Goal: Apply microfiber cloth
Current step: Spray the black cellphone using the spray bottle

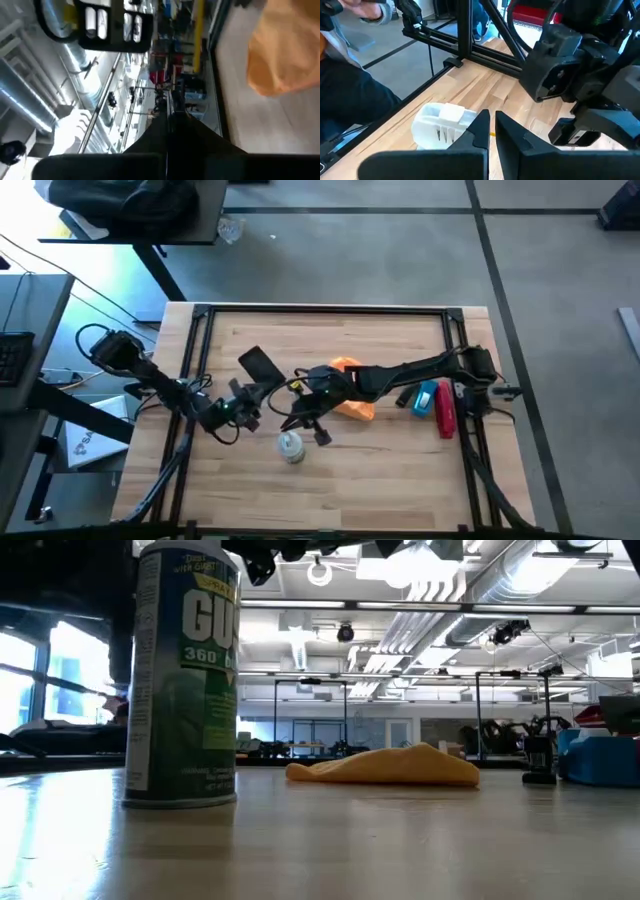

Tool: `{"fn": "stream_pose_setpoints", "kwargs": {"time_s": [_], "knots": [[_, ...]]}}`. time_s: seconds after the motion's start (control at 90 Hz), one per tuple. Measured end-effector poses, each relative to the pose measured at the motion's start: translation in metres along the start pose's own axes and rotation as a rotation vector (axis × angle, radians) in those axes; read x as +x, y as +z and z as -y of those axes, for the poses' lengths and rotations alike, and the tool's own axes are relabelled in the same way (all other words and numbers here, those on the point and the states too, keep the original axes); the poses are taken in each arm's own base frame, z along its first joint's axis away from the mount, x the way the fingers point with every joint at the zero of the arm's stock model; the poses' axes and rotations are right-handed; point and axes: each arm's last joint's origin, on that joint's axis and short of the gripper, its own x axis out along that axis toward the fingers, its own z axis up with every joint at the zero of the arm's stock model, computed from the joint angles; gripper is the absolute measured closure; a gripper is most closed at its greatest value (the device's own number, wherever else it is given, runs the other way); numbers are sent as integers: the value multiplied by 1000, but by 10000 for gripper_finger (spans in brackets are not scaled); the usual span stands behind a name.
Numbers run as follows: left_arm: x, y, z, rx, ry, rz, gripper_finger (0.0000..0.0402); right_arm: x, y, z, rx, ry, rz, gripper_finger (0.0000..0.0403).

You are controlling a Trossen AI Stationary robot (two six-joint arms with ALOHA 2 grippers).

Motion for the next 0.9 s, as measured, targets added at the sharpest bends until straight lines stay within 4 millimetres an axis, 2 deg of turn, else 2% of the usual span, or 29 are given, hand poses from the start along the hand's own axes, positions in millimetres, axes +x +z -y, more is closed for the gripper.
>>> {"fn": "stream_pose_setpoints", "kwargs": {"time_s": [0.167, 0.411, 0.611, 0.689, 0.9], "knots": [[14, -6, -3, -241, 19, -4, 390, -1, 4, 1, -20, -33, -2, 403], [22, -15, -3, -622, 66, -118, 388, -7, 31, -10, -108, -113, -154, 403], [15, -16, -3, -926, 168, -279, 390, -12, 57, -34, -228, -251, -283, 403], [11, -14, -4, -1001, 183, -290, 390, -14, 66, -44, -263, -275, -313, 403], [-8, -7, -18, -1141, 207, -290, 390, -15, 73, -78, -282, -283, -399, 403]]}}
